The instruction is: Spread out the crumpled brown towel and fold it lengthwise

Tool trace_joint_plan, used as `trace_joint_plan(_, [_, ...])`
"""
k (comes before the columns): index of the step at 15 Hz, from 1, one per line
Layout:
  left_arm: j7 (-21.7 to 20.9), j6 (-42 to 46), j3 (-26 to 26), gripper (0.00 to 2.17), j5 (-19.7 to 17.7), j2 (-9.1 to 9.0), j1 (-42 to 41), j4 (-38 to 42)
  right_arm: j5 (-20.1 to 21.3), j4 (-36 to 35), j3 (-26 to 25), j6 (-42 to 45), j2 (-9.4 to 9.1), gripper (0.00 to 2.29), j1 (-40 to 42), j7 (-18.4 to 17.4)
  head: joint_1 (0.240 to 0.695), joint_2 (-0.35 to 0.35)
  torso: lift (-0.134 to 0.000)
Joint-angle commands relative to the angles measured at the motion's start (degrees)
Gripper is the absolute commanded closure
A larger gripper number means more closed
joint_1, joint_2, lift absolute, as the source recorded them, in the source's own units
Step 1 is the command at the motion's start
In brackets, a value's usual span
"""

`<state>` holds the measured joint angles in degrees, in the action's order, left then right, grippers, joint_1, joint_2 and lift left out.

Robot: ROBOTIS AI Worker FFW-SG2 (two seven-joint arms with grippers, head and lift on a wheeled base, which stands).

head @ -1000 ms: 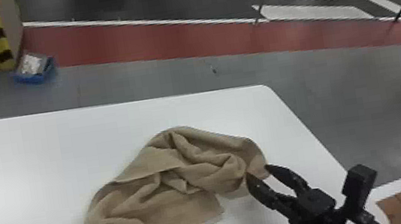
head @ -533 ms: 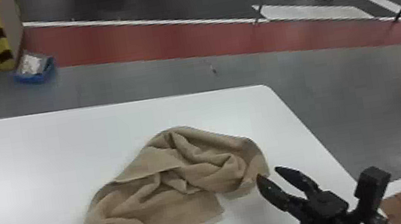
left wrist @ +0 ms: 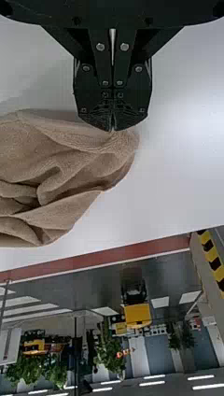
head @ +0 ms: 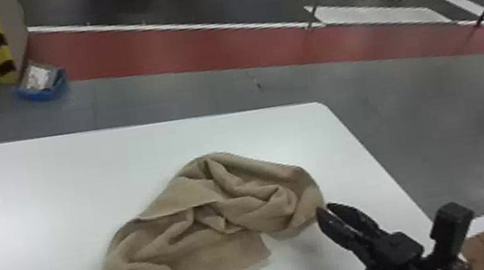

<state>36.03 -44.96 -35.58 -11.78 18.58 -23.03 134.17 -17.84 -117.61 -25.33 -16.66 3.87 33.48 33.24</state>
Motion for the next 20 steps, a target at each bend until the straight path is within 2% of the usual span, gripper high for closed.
trace_joint_plan(1, [0.0,0.0,0.1,1.27,0.1,0.05,0.0,0.0,0.0,0.2,-0.2,0.0,0.00,0.92,-0.2,0.2,0.695,-0.350,-0.124])
trace_joint_plan(2, [0.1,0.0,0.1,1.27,0.1,0.05,0.0,0.0,-0.1,0.2,-0.4,-0.4,-0.09,1.28,-0.3,0.2,0.695,-0.350,-0.124])
trace_joint_plan(3, [0.1,0.0,0.1,1.27,0.1,0.05,0.0,0.0,-0.2,0.2,-0.7,-0.9,-0.09,1.36,-0.6,0.2,0.695,-0.350,-0.124])
trace_joint_plan(5, [0.3,0.0,0.1,1.27,0.1,0.23,0.0,0.0,-0.5,-0.3,-1.0,-1.1,-0.09,1.38,-0.8,0.2,0.695,-0.350,-0.124])
trace_joint_plan(6, [0.6,0.0,0.1,1.42,0.1,0.23,0.0,0.1,-0.7,-0.4,-1.2,-1.6,-0.09,1.51,-0.9,0.2,0.695,-0.350,-0.124])
trace_joint_plan(9, [0.8,0.0,0.1,1.42,0.3,0.31,-0.3,0.3,-1.2,-1.8,-1.8,-2.8,-0.70,1.50,-1.1,0.5,0.695,-0.350,-0.124])
trace_joint_plan(10, [0.8,0.0,0.1,1.42,0.3,0.31,-0.3,0.3,-1.9,-2.8,-2.3,-4.0,-1.05,1.47,-1.0,1.2,0.695,-0.350,-0.124])
trace_joint_plan(12, [0.7,0.0,0.1,1.42,0.3,0.14,-0.2,0.3,-2.5,-5.4,-3.2,-6.5,-1.93,0.42,-0.3,2.3,0.695,-0.350,-0.124])
trace_joint_plan(16, [0.4,0.0,-0.2,1.42,0.3,-0.13,-0.2,0.0,-4.0,-8.1,-6.1,-11.6,-3.07,0.36,0.8,4.0,0.695,-0.350,-0.124])
trace_joint_plan(20, [-0.1,0.0,-0.3,1.42,0.3,-0.39,-0.1,-0.2,-4.0,-6.4,-7.1,-12.1,-3.16,0.37,1.0,4.4,0.695,-0.350,-0.124])
